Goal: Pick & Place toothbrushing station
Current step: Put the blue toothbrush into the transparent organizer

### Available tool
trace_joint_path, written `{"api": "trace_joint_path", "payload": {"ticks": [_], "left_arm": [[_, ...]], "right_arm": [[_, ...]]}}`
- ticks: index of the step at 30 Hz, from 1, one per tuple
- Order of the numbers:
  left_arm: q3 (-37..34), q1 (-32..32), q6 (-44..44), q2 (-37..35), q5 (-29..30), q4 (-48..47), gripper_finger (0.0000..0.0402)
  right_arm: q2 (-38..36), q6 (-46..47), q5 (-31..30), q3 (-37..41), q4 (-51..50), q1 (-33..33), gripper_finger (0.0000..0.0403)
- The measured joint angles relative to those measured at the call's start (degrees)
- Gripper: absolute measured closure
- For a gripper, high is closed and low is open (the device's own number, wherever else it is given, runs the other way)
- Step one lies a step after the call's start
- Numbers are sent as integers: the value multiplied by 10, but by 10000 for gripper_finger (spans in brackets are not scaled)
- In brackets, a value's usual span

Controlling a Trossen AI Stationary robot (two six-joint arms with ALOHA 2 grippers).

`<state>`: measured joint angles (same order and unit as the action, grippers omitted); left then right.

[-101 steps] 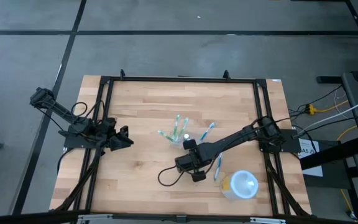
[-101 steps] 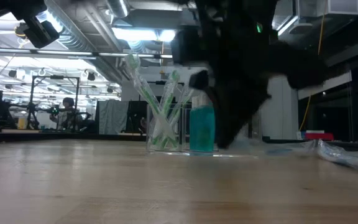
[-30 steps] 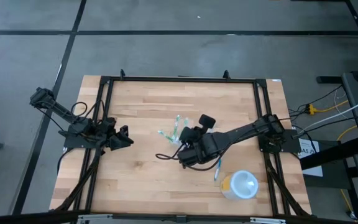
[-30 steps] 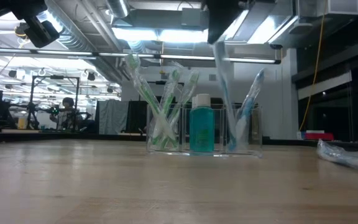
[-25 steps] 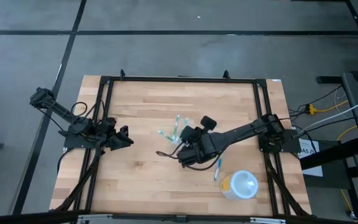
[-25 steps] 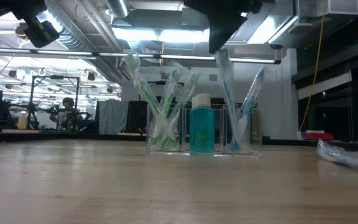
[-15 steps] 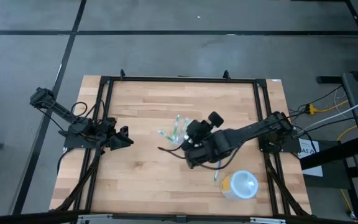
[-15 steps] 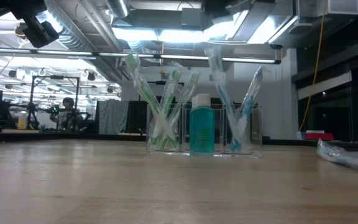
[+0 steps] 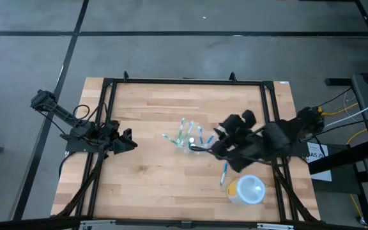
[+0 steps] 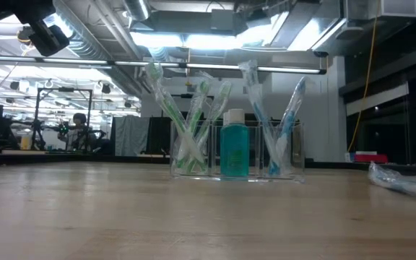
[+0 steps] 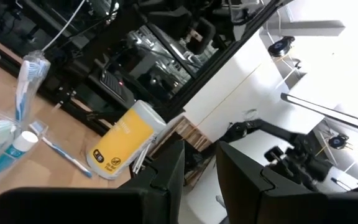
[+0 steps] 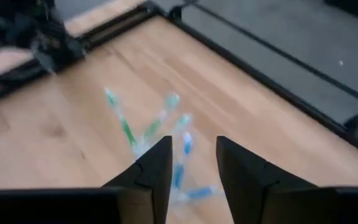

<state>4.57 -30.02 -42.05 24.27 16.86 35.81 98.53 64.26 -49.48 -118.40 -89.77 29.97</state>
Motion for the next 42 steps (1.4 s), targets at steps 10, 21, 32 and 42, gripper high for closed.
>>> {"api": "trace_joint_path", "payload": {"ticks": [10, 21, 32, 42], "left_arm": [[0, 0, 18, 0, 0, 0, 313], [0, 0, 23, 0, 0, 0, 313], [0, 1, 23, 0, 54, 0, 313], [0, 2, 14, 0, 76, 1, 313]], "right_arm": [[-197, 227, 45, 207, -3, 22, 318], [-371, 182, 17, 292, -3, -74, 323], [-505, 135, 308, 292, -2, -276, 324], [-514, 161, 527, 402, -2, -358, 324]]}}
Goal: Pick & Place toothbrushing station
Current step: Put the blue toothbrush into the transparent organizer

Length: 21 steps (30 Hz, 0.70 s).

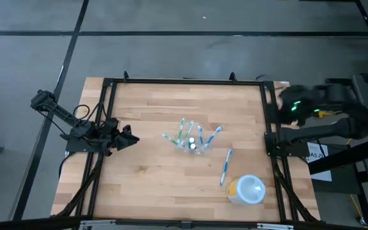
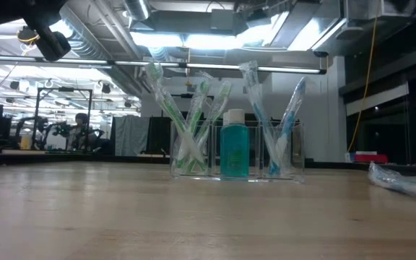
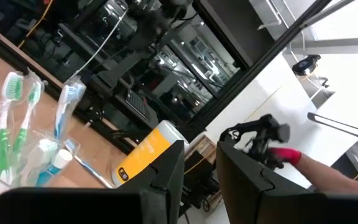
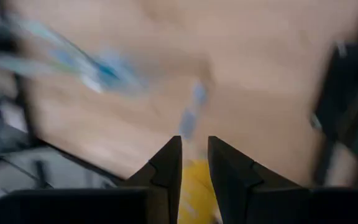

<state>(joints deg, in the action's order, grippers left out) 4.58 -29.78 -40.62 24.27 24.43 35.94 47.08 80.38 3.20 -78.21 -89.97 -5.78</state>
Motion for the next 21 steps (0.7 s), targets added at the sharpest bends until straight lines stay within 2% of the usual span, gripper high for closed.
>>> {"api": "trace_joint_path", "payload": {"ticks": [3, 7, 13, 15, 19, 21], "left_arm": [[0, 0, 0, 0, 0, 0, 313], [0, 0, -7, 0, -8, 1, 313], [0, -2, -12, 0, -15, 3, 313], [0, -2, -12, 0, -15, 3, 313], [0, -2, -12, 0, -16, 3, 313], [0, -2, -8, 0, -16, 3, 313]], "right_arm": [[1, -22, 103, 98, 1, -34, 324], [1, -84, 182, 198, 65, -113, 324], [12, -151, 267, 297, 190, -259, 324], [26, -170, 296, 331, 199, -297, 324], [58, -195, 346, 399, 209, -329, 324], [82, -204, 364, 404, 234, -328, 324]]}}
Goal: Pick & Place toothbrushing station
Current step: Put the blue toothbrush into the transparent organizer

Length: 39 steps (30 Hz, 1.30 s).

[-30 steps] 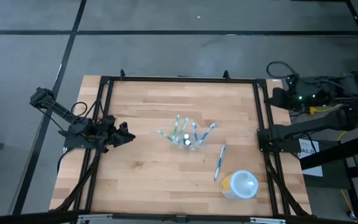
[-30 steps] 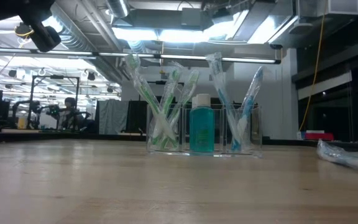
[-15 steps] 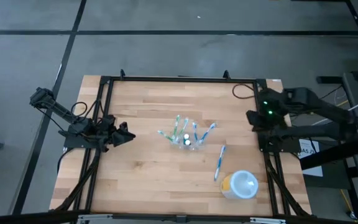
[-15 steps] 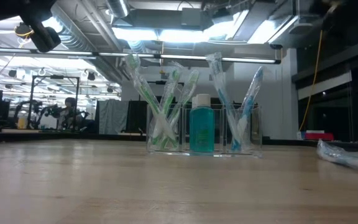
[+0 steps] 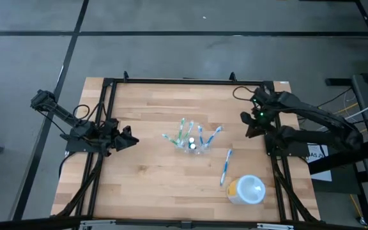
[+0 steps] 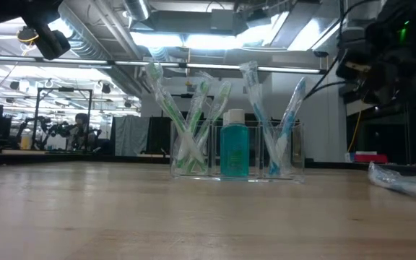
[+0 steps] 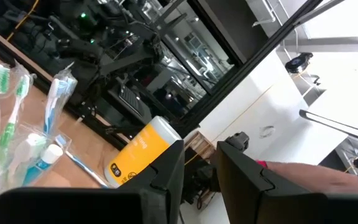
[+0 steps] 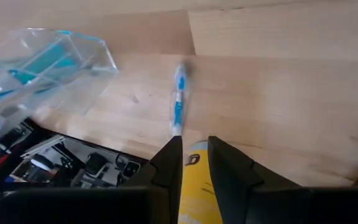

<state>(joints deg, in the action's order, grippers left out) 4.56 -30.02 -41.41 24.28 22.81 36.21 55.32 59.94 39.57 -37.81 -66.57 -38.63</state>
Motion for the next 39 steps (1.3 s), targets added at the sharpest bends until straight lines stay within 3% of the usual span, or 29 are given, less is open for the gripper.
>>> {"api": "trace_joint_path", "payload": {"ticks": [5, 12, 17, 23, 28, 35, 39], "left_arm": [[0, 0, 6, 3, 0, -1, 313], [0, 0, 8, 2, -5, 0, 313], [0, 0, 12, 2, -13, 0, 313], [0, 0, 8, 2, -27, 0, 313], [0, 0, 6, 2, -30, 0, 313], [0, 0, 6, 2, -34, 0, 313], [0, 0, 6, 2, -39, 1, 313]], "right_arm": [[66, -16, 8, 1, 32, 7, 324], [155, -21, 14, 1, 121, 69, 317], [226, 4, 9, 1, 198, 104, 278], [300, 16, 14, 1, 205, 142, 231], [326, 26, 2, 1, 213, 159, 223], [329, 78, -16, 1, 303, 161, 237], [334, 82, -12, 1, 294, 167, 243]]}}
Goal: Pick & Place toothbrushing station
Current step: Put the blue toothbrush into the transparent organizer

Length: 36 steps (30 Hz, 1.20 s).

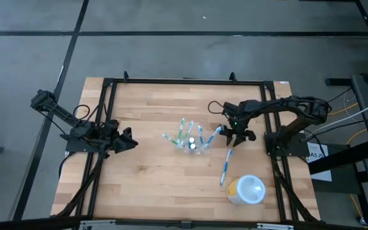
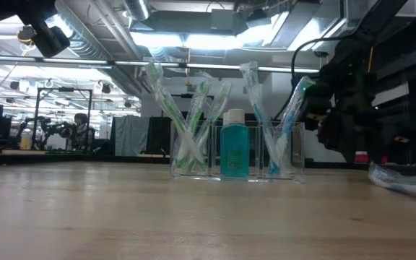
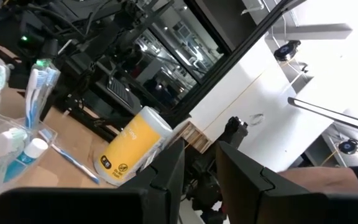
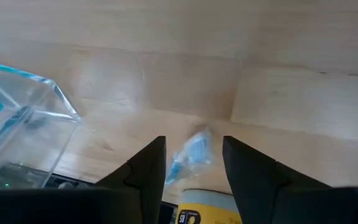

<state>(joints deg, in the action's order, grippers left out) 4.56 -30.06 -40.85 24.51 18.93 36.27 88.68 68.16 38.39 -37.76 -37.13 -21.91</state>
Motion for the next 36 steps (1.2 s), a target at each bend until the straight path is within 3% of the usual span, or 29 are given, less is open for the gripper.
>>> {"api": "trace_joint_path", "payload": {"ticks": [26, 29, 34, 36], "left_arm": [[0, 0, 1, 0, -6, 0, 313], [0, 0, 1, 0, -6, 0, 313], [0, 0, 0, 0, -6, 0, 313], [0, 0, -3, 0, -6, 0, 313]], "right_arm": [[11, 23, -19, 0, 9, 59, 247], [19, 25, -14, 0, 8, 64, 272], [25, 14, -5, 0, 19, 72, 375], [25, 10, -5, 0, 36, 75, 392]]}}
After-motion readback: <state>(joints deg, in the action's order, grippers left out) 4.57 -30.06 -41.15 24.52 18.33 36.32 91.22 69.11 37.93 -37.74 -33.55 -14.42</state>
